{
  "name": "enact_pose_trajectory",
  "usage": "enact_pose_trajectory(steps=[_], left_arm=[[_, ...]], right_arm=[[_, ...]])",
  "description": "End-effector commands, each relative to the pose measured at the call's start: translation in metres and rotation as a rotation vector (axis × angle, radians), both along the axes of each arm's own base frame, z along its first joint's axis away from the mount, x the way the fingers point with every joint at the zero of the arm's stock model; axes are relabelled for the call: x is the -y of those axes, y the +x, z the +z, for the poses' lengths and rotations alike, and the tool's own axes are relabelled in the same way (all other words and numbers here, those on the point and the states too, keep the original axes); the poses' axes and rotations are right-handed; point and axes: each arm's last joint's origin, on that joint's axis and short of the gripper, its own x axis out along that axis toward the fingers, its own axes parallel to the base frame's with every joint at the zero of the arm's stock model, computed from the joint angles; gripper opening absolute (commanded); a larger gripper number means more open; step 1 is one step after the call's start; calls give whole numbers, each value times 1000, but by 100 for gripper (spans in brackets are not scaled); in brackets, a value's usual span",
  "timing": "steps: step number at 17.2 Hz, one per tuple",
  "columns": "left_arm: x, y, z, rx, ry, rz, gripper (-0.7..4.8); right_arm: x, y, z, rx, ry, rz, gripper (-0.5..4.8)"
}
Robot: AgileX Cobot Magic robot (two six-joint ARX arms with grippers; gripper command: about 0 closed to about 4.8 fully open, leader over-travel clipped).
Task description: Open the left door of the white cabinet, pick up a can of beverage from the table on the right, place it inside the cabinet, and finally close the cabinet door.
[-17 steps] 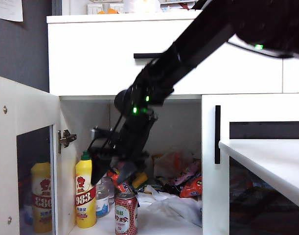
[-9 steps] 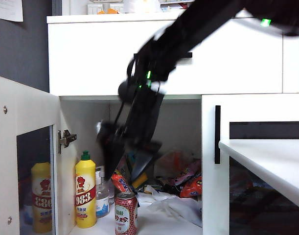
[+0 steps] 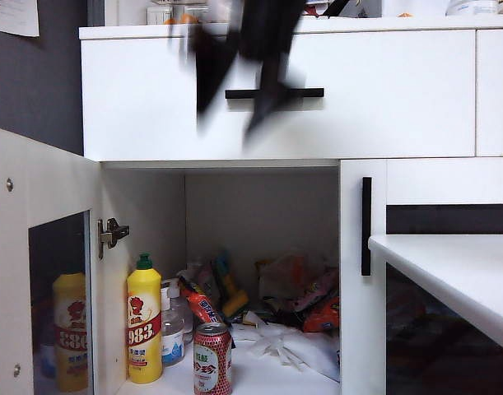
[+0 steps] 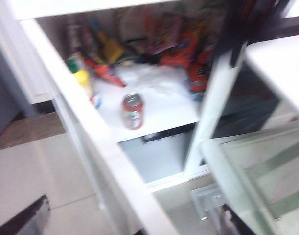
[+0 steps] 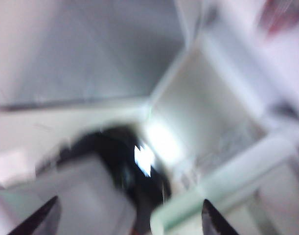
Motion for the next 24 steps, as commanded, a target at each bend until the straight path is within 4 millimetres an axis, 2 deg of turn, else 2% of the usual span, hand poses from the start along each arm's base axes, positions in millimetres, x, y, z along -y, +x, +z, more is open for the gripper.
enact_pose_trajectory(steps=[1, 3, 4, 5, 7, 9, 11, 12, 14, 15, 16, 18, 21, 23, 24], left_arm=[[-1, -2, 3, 26, -10, -58, 479], [-2, -4, 4, 30, -20, -77, 479], [-1, -4, 5, 31, -30, -105, 479], [-1, -4, 5, 31, -33, -119, 479], [2, -4, 8, 68, -26, -194, 479], [3, -4, 13, 103, -53, -210, 479], [4, -3, 16, 131, -81, -210, 479], [4, -3, 18, 146, -97, -212, 479], [5, -3, 19, 150, -106, -220, 479], [5, -3, 19, 152, -108, -220, 479], [6, -3, 21, 156, -125, -249, 479], [7, -4, 26, 183, -177, -291, 479], [7, -3, 29, 170, -260, -273, 479], [6, -4, 33, 188, -259, -267, 479], [5, -4, 34, 203, -232, -239, 479]], right_arm=[[34, -44, 74, 153, 101, -83, 367], [64, -82, 120, 271, 172, -136, 367], [96, -124, 157, 381, 246, -168, 367], [113, -146, 173, 433, 288, -189, 367], [163, -211, 206, 577, 407, -203, 366], [204, -266, 222, 692, 498, -227, 366], [235, -307, 226, 769, 571, -234, 366], [262, -344, 225, 838, 634, -236, 366], [287, -377, 214, 886, 678, -238, 366], [292, -384, 208, 887, 680, -238, 366], [298, -392, 192, 870, 664, -238, 366], [296, -389, 156, 794, 592, -236, 366], [275, -360, 102, 722, 526, -232, 366], [244, -320, 52, 800, 609, -227, 366], [236, -309, 37, 825, 632, -228, 366]])
